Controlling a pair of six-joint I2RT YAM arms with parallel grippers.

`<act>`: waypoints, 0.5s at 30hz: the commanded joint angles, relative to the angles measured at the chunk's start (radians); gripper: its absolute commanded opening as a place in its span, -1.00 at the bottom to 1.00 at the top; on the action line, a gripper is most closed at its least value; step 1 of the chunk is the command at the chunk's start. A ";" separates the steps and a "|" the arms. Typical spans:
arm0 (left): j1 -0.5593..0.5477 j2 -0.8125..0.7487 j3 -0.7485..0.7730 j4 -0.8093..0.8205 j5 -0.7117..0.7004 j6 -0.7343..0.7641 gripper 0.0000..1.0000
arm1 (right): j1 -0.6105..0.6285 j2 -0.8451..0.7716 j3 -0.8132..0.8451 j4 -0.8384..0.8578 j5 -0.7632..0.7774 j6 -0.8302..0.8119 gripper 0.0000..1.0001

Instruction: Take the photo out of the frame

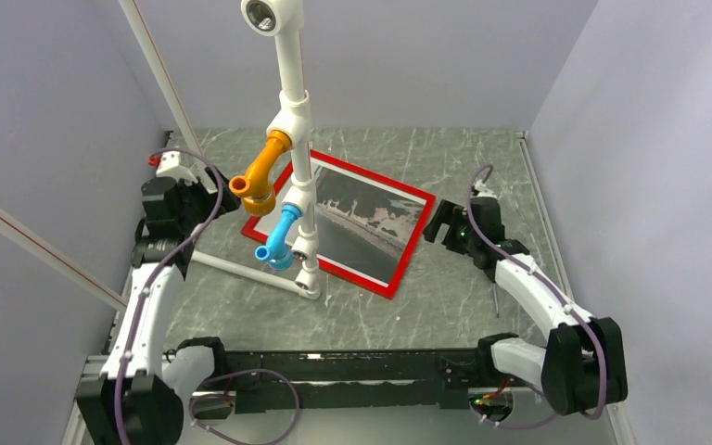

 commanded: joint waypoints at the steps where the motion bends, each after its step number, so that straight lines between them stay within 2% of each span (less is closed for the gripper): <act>1: 0.010 0.109 -0.017 0.116 0.264 0.016 0.98 | 0.085 0.048 0.067 -0.024 0.046 0.051 0.99; 6: 0.032 0.297 0.061 0.037 0.418 0.052 0.98 | 0.184 0.146 0.123 -0.094 0.122 0.147 0.96; 11: 0.034 0.424 0.101 -0.036 0.489 0.058 0.98 | 0.385 0.215 0.175 -0.075 0.256 0.036 0.98; 15: 0.034 0.493 0.108 -0.026 0.553 0.026 0.96 | 0.465 0.232 0.183 -0.011 0.201 -0.116 0.86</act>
